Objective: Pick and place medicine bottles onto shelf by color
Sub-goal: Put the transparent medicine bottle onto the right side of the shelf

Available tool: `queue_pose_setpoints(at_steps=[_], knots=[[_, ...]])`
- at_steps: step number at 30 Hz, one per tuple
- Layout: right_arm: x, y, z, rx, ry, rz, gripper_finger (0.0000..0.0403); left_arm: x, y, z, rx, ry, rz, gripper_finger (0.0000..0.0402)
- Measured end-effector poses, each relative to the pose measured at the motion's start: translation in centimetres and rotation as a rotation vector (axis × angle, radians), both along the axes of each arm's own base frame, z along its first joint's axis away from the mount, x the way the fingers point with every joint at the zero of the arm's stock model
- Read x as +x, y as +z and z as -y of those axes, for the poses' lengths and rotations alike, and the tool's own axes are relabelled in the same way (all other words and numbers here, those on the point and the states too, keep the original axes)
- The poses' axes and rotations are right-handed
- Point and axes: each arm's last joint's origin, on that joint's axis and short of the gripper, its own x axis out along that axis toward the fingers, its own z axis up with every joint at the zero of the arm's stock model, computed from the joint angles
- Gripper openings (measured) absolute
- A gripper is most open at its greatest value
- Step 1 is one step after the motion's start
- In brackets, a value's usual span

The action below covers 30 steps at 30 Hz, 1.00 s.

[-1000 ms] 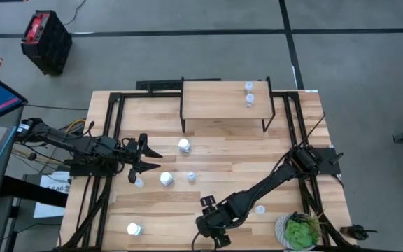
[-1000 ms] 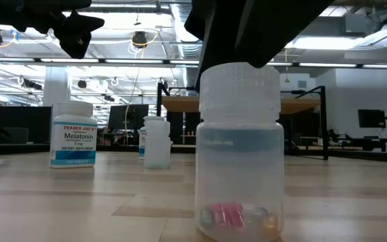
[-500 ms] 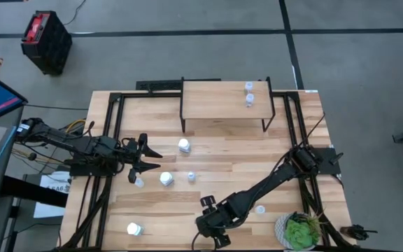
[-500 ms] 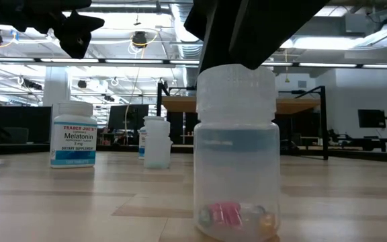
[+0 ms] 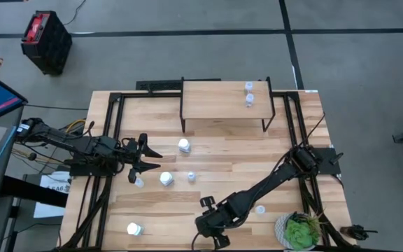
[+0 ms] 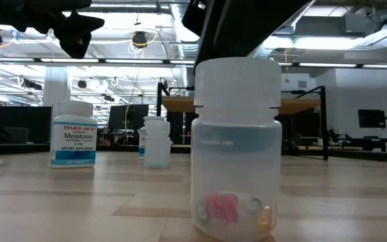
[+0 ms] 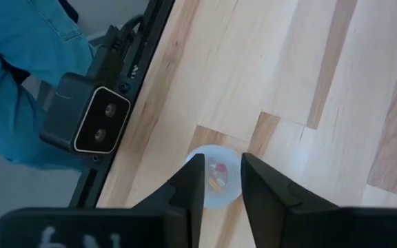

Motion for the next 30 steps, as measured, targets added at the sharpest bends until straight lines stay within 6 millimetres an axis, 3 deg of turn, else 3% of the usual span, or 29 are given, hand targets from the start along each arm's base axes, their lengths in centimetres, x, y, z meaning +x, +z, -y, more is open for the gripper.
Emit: queue_pose_setpoints(at_steps=[6,19,30], knots=[[0.3,0.0,0.7,0.031,-0.084,-0.030,0.0126,0.0,0.0,0.0,0.000,0.000,0.000,0.0165],[0.7,-0.1,1.4,0.030,-0.103,-0.036,0.0224,0.0,0.0,0.0,0.000,0.000,0.000,0.0165],[1.1,2.5,0.9,0.039,-0.083,-0.002,0.0227,0.0,0.0,0.0,0.000,0.000,-0.001,0.0165]])
